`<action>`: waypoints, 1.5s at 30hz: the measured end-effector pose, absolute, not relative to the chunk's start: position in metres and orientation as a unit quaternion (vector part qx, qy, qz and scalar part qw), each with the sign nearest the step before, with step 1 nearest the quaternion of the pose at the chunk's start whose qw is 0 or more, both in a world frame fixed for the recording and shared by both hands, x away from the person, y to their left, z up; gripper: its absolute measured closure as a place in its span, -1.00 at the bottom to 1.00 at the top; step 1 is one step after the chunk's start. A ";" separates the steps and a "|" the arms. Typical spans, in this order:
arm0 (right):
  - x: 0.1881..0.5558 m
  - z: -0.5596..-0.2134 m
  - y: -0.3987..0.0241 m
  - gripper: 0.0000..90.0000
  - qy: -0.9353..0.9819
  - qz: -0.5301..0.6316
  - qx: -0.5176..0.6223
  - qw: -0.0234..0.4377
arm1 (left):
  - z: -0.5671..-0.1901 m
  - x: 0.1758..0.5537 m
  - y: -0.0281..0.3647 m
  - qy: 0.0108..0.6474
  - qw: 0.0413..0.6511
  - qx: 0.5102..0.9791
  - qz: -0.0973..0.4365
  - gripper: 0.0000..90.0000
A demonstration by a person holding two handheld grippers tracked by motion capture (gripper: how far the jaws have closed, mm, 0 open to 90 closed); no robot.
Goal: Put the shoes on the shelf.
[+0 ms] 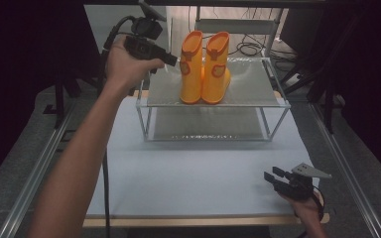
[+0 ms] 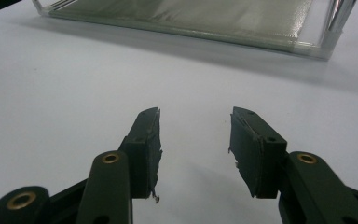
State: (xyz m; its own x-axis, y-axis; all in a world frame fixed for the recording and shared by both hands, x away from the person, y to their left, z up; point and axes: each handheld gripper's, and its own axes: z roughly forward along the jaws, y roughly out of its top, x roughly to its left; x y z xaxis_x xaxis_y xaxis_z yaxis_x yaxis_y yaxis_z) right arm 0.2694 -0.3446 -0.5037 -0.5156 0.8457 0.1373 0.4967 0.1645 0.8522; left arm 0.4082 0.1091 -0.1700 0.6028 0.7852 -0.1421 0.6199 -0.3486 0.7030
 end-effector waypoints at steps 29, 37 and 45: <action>0.271 -0.504 -0.347 0.16 0.738 0.458 0.458 0.191 | -0.308 0.477 0.100 0.497 0.340 0.795 0.065 0.98; 0.270 -0.505 -0.347 0.16 0.737 0.458 0.458 0.191 | -0.315 0.481 0.095 0.505 0.364 0.781 0.041 0.99; 0.270 -0.505 -0.346 0.16 0.737 0.459 0.458 0.191 | -0.315 0.478 0.089 0.510 0.366 0.777 0.049 1.00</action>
State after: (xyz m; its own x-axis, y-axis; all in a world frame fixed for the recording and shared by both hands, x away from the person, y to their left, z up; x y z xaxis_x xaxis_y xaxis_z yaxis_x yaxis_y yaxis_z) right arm 0.2702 -0.3462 -0.5045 -0.5084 0.8498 0.1392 0.4997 0.1595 0.8514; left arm 0.4783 0.0892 -0.3154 0.4748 0.8284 -0.2972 0.7568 -0.2118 0.6184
